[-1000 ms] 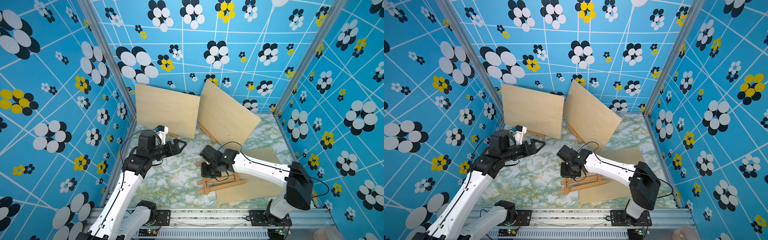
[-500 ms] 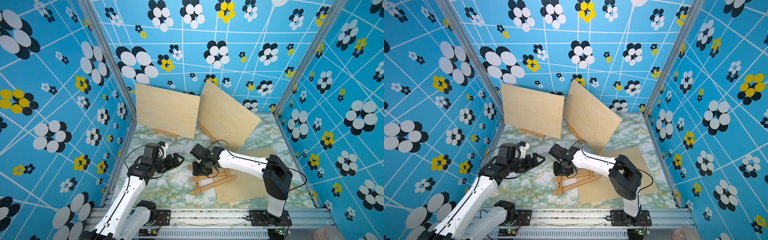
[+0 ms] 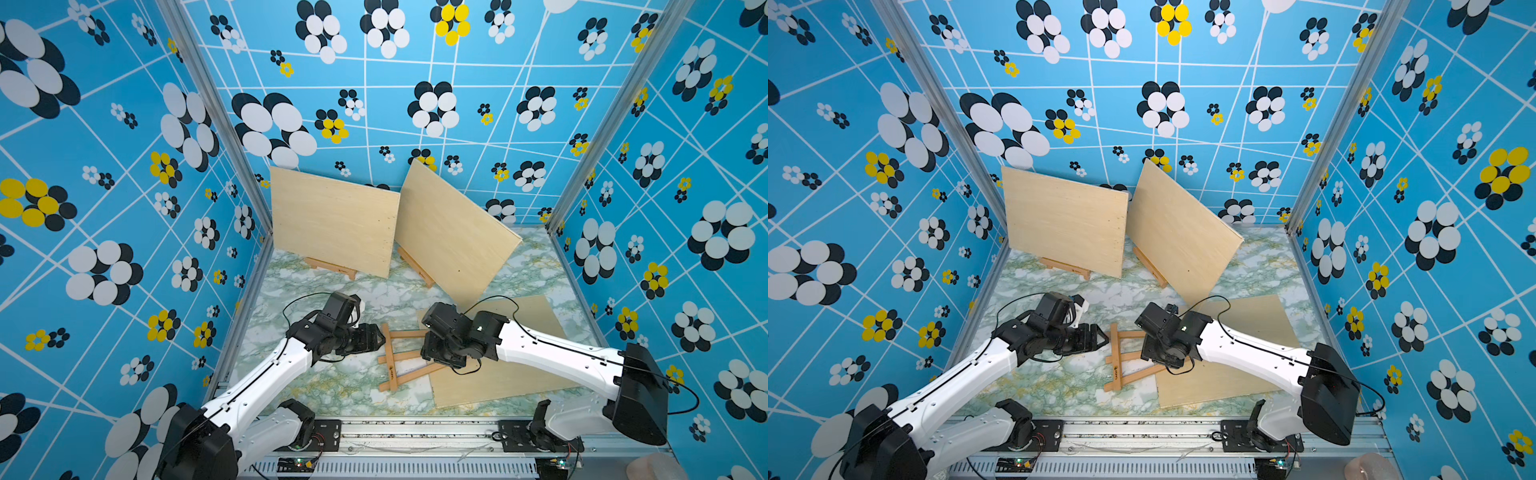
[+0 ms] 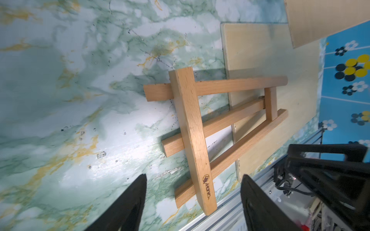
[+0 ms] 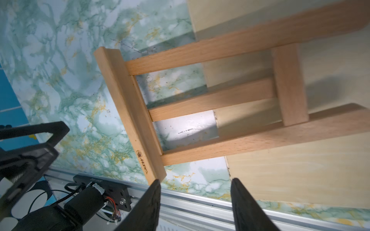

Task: Assemble the easel
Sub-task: Pick up the easel at the center of the board.

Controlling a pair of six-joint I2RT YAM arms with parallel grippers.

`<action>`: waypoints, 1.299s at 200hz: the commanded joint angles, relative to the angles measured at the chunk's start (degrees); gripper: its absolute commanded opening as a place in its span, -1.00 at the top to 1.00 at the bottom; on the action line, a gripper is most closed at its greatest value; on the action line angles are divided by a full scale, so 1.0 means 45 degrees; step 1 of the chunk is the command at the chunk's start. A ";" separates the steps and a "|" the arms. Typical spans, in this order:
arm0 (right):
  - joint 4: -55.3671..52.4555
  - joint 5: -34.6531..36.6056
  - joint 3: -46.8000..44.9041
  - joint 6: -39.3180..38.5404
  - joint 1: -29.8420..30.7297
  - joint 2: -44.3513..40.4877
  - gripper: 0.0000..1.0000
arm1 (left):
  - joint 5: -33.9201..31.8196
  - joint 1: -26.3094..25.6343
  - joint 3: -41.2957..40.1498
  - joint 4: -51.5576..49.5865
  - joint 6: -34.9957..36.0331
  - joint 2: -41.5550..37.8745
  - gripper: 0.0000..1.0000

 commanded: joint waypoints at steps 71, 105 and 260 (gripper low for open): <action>0.0294 0.0741 -0.1572 -0.0222 -0.0927 -0.1923 -0.18 | -0.2152 -0.2844 0.2054 -0.0156 -0.0392 0.4092 -0.09; 0.0651 0.0638 -0.2509 -0.0231 -0.1365 -0.3088 -0.22 | -0.2328 -0.3108 0.2672 -0.0493 -0.0322 0.5253 0.06; -0.1271 0.1584 0.1033 -0.1467 -0.1343 -0.5502 -0.63 | -0.1951 0.0561 0.7561 -0.7271 0.1879 0.1338 1.00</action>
